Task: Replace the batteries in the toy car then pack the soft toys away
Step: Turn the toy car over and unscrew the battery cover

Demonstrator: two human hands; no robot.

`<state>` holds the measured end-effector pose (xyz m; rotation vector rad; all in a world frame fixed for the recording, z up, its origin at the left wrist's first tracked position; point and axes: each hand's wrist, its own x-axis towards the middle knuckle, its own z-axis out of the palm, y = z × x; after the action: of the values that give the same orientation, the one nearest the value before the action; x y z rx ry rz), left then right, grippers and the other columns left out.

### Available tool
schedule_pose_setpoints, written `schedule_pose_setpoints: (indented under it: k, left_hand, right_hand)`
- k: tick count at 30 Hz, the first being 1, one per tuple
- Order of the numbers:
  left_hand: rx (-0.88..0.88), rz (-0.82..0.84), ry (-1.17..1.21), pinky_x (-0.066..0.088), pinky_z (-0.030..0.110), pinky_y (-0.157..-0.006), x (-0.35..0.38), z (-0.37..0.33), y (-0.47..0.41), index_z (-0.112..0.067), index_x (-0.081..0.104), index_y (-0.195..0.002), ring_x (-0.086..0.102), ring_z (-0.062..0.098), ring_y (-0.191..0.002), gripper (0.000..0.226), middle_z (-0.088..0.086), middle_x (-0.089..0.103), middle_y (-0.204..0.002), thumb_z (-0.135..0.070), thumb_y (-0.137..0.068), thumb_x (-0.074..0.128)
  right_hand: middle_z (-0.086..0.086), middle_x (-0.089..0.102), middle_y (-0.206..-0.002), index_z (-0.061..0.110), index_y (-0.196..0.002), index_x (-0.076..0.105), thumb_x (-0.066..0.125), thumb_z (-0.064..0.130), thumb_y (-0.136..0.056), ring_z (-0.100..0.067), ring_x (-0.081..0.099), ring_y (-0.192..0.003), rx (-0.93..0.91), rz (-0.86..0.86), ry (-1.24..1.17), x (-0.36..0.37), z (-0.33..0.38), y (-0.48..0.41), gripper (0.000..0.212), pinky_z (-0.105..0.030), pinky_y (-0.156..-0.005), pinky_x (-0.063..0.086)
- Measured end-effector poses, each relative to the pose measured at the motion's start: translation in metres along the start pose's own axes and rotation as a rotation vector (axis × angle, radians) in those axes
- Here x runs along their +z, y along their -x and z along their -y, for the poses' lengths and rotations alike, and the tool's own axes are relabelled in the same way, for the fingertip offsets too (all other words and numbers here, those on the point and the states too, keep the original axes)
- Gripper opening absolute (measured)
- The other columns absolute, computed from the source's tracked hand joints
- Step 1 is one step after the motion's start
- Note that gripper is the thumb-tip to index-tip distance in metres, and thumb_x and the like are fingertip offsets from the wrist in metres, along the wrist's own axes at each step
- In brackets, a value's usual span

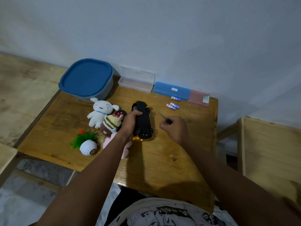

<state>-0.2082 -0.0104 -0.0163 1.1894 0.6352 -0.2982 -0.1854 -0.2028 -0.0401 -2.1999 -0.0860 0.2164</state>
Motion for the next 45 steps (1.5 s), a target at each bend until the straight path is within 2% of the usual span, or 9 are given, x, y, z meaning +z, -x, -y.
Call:
schedule_pose_setpoints:
  k: [3, 8, 13, 19, 24, 33, 36, 39, 45]
  left_hand:
    - [-0.017, -0.029, 0.011, 0.057, 0.035, -0.064, -0.003, 0.005, -0.001, -0.004, 0.055, -0.131, 0.066, 0.031, -0.088, 0.045, 0.019, 0.066, -0.109, -0.025, -0.092, 0.053]
    - [-0.051, -0.009, 0.028, 0.056, 0.032, -0.062, -0.005, 0.014, 0.001, -0.004, 0.059, -0.126, 0.066, 0.027, -0.080, 0.040, 0.016, 0.067, -0.103, -0.026, -0.093, 0.051]
    - [-0.055, -0.023, 0.038, 0.055, 0.036, -0.070, -0.004, 0.018, 0.001, -0.004, 0.060, -0.126, 0.067, 0.028, -0.083, 0.043, 0.015, 0.068, -0.103, -0.027, -0.091, 0.052]
    - [-0.059, -0.007, 0.081, 0.054, 0.035, -0.068, 0.001, 0.020, 0.004, -0.006, 0.062, -0.115, 0.065, 0.027, -0.080, 0.029, 0.012, 0.068, -0.095, -0.023, -0.095, 0.049]
    - [-0.054, 0.017, 0.126, 0.052, 0.035, -0.069, 0.003, 0.021, 0.006, -0.007, 0.062, -0.108, 0.064, 0.026, -0.077, 0.025, 0.010, 0.066, -0.090, -0.020, -0.095, 0.045]
    - [-0.037, 0.065, 0.172, 0.052, 0.037, -0.072, 0.002, 0.027, 0.009, -0.008, 0.062, -0.111, 0.064, 0.026, -0.077, 0.030, 0.011, 0.067, -0.092, -0.020, -0.092, 0.043]
    - [-0.050, 0.079, 0.206, 0.052, 0.036, -0.071, 0.003, 0.026, 0.013, -0.007, 0.064, -0.108, 0.064, 0.026, -0.076, 0.031, 0.010, 0.069, -0.088, -0.020, -0.093, 0.040]
    - [-0.068, 0.070, 0.197, 0.053, 0.034, -0.067, 0.005, 0.022, 0.018, -0.007, 0.065, -0.104, 0.064, 0.027, -0.073, 0.033, 0.010, 0.070, -0.085, -0.022, -0.093, 0.037]
    - [-0.084, 0.054, 0.114, 0.049, 0.038, -0.078, 0.003, 0.016, 0.022, -0.007, 0.066, -0.113, 0.062, 0.033, -0.090, 0.044, 0.017, 0.066, -0.102, -0.030, -0.092, 0.035]
  right_hand:
    - [0.007, 0.051, -0.054, 0.021, -0.057, 0.061, 0.069, 0.023, -0.081, -0.006, 0.046, -0.050, 0.026, 0.007, 0.150, 0.005, -0.030, 0.012, 0.025, -0.027, -0.050, 0.035]
    - [0.003, 0.065, -0.079, 0.022, -0.080, 0.076, 0.070, 0.027, -0.082, -0.018, 0.060, -0.069, -0.060, 0.018, 0.399, 0.008, -0.044, 0.021, 0.008, -0.030, -0.053, 0.047]
    - [0.006, 0.064, -0.084, 0.025, -0.081, 0.074, 0.073, 0.027, -0.080, -0.017, 0.060, -0.073, -0.073, -0.008, 0.364, 0.006, -0.052, 0.026, 0.002, -0.031, -0.055, 0.048]
    - [0.002, 0.064, -0.091, 0.021, -0.097, 0.074, 0.075, 0.027, -0.080, -0.016, 0.061, -0.081, -0.021, -0.078, 0.197, 0.004, -0.057, 0.030, 0.018, -0.029, -0.063, 0.051]
    - [-0.002, 0.061, -0.091, 0.015, -0.105, 0.073, 0.072, 0.023, -0.082, -0.022, 0.060, -0.084, 0.029, -0.131, 0.264, 0.003, -0.063, 0.026, 0.024, -0.025, -0.064, 0.040]
    - [-0.005, 0.060, -0.096, 0.012, -0.118, 0.070, 0.072, 0.022, -0.081, -0.026, 0.058, -0.097, -0.006, -0.080, 0.258, 0.003, -0.068, 0.029, 0.038, -0.026, -0.070, 0.042]
    - [-0.002, 0.060, -0.098, 0.016, -0.120, 0.069, 0.074, 0.025, -0.079, -0.022, 0.058, -0.096, -0.092, -0.158, 0.232, 0.000, -0.057, 0.031, 0.043, -0.031, -0.076, 0.049]
    - [0.005, 0.058, -0.094, 0.019, -0.115, 0.071, 0.074, 0.026, -0.080, -0.013, 0.055, -0.089, -0.237, -0.183, 0.171, 0.002, -0.031, 0.026, 0.036, -0.035, -0.076, 0.050]
    - [0.007, 0.053, -0.107, 0.028, -0.125, 0.064, 0.068, 0.043, -0.082, -0.010, 0.048, -0.102, -0.433, 0.034, 0.245, 0.002, 0.026, 0.020, 0.045, -0.027, -0.083, 0.043]
